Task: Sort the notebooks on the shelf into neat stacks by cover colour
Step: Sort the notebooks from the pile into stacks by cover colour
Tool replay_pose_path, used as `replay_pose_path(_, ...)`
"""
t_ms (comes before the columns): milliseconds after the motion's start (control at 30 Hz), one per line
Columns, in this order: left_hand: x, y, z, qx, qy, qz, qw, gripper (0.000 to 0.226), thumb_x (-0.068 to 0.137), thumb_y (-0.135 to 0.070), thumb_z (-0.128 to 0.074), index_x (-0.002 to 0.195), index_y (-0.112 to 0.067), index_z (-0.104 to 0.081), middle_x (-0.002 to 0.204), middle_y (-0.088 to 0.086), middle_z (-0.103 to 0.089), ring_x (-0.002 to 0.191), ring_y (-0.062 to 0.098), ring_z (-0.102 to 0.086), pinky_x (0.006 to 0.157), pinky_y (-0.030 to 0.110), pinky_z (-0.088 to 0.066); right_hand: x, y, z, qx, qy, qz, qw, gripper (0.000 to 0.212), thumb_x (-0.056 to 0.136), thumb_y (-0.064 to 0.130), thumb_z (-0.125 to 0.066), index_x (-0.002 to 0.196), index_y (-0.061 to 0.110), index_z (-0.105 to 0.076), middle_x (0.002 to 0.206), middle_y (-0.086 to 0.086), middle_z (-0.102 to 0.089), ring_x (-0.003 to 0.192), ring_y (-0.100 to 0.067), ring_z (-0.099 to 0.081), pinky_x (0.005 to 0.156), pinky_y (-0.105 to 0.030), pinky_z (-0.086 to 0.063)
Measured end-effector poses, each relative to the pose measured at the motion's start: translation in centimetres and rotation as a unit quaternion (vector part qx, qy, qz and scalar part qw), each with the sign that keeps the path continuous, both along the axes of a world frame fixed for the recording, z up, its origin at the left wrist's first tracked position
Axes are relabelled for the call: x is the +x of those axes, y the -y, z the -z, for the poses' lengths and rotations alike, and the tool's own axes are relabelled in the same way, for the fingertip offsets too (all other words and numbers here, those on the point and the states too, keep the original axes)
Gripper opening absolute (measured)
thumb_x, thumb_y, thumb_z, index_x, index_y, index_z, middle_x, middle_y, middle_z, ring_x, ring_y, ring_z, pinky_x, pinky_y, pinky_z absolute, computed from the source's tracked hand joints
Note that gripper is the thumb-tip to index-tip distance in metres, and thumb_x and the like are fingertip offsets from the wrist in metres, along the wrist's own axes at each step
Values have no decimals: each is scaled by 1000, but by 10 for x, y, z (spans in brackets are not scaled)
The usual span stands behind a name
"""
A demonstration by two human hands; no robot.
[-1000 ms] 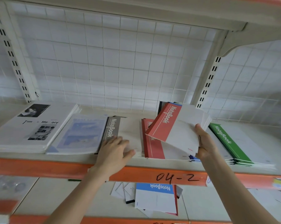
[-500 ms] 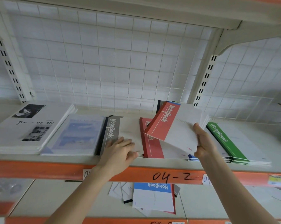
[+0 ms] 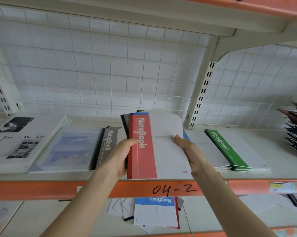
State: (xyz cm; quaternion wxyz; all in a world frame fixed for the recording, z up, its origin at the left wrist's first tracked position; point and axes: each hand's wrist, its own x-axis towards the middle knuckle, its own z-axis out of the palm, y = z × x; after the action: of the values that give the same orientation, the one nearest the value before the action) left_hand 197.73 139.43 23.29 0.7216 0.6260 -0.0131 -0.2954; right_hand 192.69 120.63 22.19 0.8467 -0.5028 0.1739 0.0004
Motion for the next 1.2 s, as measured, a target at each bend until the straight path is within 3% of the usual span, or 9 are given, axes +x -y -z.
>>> replay_pose_path(133, 2, 7, 12, -5, 19, -56, 998, 19, 94, -21, -54, 113, -19, -55, 90, 6, -66, 80, 24, -62, 66, 35, -45, 0, -3, -6, -295, -38, 50, 954, 12, 91, 18, -59, 83, 9, -58, 83, -9, -65, 68, -20, -63, 55, -27, -53)
replay_pose_path(267, -3, 18, 15, -34, 37, -91, 995, 17, 93, -17, -56, 110, -23, -54, 86, 0, -62, 75, 17, -58, 59, 30, -40, 0, -8, -6, -572, -118, -1, 812, 29, 92, 27, -52, 67, 17, -43, 68, 4, -45, 58, -8, -42, 47, -19, -29)
replay_pose_path(400, -6, 28, 16, -47, 70, -112, 990, 22, 92, -14, -58, 111, -24, -53, 89, -3, -62, 76, 14, -58, 59, 29, -42, -1, -12, -9, -571, -119, 41, 811, 13, 90, 25, -55, 93, 13, -54, 78, 1, -51, 68, -16, -49, 47, -21, -34)
replay_pose_path(567, -2, 35, 19, -34, 105, -112, 988, 29, 90, -13, -61, 117, -22, -52, 93, -6, -61, 88, 20, -58, 78, 39, -44, -7, -16, -15, -582, -97, 81, 803, 41, 87, 19, -57, 126, 11, -49, 107, -7, -61, 90, -23, -56, 71, -29, -47)
replay_pose_path(633, -3, 36, 20, -30, 111, -113, 987, 30, 90, -13, -61, 117, -22, -52, 95, -5, -61, 93, 22, -58, 81, 41, -44, -8, -16, -15, -583, -85, 89, 803, 45, 86, 18, -58, 129, 12, -44, 105, -4, -59, 92, -24, -57, 70, -29, -47)
replay_pose_path(800, -4, 31, 17, -45, 62, -128, 989, 22, 92, -28, -58, 112, -23, -51, 94, 1, -63, 82, 20, -60, 68, 35, -47, -5, -9, -8, -575, -87, 106, 807, 15, 86, 12, -57, 87, 10, -42, 77, 0, -48, 71, -19, -48, 54, -26, -36)
replay_pose_path(1000, 2, 15, 19, -39, 31, -147, 988, 22, 96, -34, -50, 112, -19, -51, 85, 0, -61, 73, 17, -59, 54, 29, -43, 4, 5, -4, -531, -87, 134, 832, 30, 79, 4, -61, 65, 13, -36, 68, -7, -40, 64, -18, -36, 54, -26, -25)
replay_pose_path(1100, 9, -3, 20, -36, 15, -170, 985, 21, 96, -33, -50, 112, -20, -50, 84, -3, -60, 71, 15, -58, 54, 27, -42, 6, 23, -7, -540, -100, 166, 819, 12, 79, 4, -62, 82, 7, -51, 78, -9, -51, 70, -20, -46, 59, -26, -34)
replay_pose_path(1200, 19, -28, 19, -16, 31, -213, 976, 22, 96, -33, -50, 115, -21, -51, 93, 0, -61, 68, 13, -56, 54, 25, -40, 4, 41, -6, -554, -146, 184, 799, 40, 83, 4, -61, 121, 2, -51, 106, -16, -60, 96, -29, -56, 73, -32, -44)
